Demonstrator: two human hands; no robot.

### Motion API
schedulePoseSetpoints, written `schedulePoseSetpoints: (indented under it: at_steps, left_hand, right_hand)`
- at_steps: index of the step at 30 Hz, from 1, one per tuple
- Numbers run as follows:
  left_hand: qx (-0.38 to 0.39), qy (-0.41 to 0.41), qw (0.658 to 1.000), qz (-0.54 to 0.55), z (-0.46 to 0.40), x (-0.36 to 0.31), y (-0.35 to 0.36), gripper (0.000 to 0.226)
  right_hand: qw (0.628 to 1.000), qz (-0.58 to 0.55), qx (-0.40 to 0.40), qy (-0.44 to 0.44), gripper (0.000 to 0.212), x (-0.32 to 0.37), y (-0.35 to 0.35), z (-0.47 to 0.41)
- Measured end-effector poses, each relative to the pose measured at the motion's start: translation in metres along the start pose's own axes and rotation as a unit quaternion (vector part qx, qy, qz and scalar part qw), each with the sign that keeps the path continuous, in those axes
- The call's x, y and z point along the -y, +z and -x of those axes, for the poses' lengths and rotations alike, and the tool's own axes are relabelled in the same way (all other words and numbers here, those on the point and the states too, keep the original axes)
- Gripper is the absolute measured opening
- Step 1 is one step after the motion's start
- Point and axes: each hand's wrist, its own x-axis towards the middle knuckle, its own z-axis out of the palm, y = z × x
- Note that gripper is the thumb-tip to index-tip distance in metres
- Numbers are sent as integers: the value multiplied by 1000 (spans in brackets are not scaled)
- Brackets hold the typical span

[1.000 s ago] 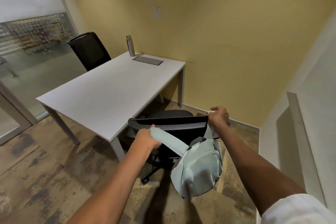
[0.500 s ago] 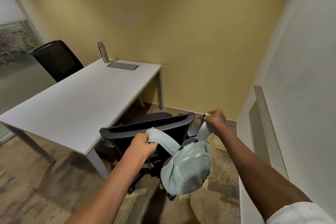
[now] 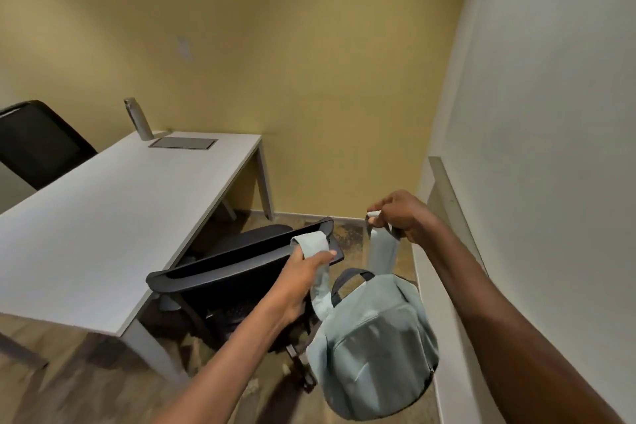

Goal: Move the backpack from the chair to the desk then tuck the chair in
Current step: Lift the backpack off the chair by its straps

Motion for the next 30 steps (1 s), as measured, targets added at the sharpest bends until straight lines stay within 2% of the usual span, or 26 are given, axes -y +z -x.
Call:
schedulePoseSetpoints:
  at_steps: [2, 3, 4, 5, 7, 11, 12, 13, 15, 17, 21, 24, 30]
  left_hand:
    - [56, 10, 988, -146, -3, 1, 6, 82]
    - [68, -3, 972, -224, -5, 0, 10, 99]
    - [85, -17, 950, -301, -7, -1, 13, 106]
    - [110, -28, 921, -373, -5, -4, 18, 97]
    - [125, -10, 866, -483, -5, -6, 31, 63]
    - [26, 142, 780, -609, -7, -5, 60, 49]
    - [12, 175, 770, -614, -10, -4, 66, 46]
    - [15, 199, 781, -592, -13, -5, 71, 42]
    - [44, 220, 827, -516, -21, -10, 77, 30]
    - [55, 231, 844, -480, -33, -15, 80, 26]
    - [4, 286, 849, -445, -55, -28, 90, 31]
    - [-24, 292, 854, -431, -75, -44, 101, 26]
    - [-54, 317, 840, -437, -127, -74, 121, 32]
  right_hand:
    - [1000, 1, -21, 0, 14, 8, -16, 8]
    - [1000, -4, -31, 3, 13, 13, -23, 11]
    - [999, -9, -42, 6, 13, 16, -30, 14]
    - [998, -10, -53, 7, 13, 20, -36, 17]
    - [997, -8, -75, 8, 15, 27, -48, 25]
    - [993, -22, -116, 4, 17, 38, -72, 34]
    - [992, -22, -123, 3, 18, 39, -77, 33]
    - [991, -22, -129, 3, 19, 41, -81, 33]
    - [990, -27, -138, 3, 20, 44, -91, 28]
    - [989, -24, -148, -1, 22, 44, -101, 20]
    - [987, -32, -152, -47, 29, 46, -118, -10]
    - [985, -29, -140, -93, 31, 43, -133, -45]
    - [984, 144, -47, -89, 41, 32, -148, -117]
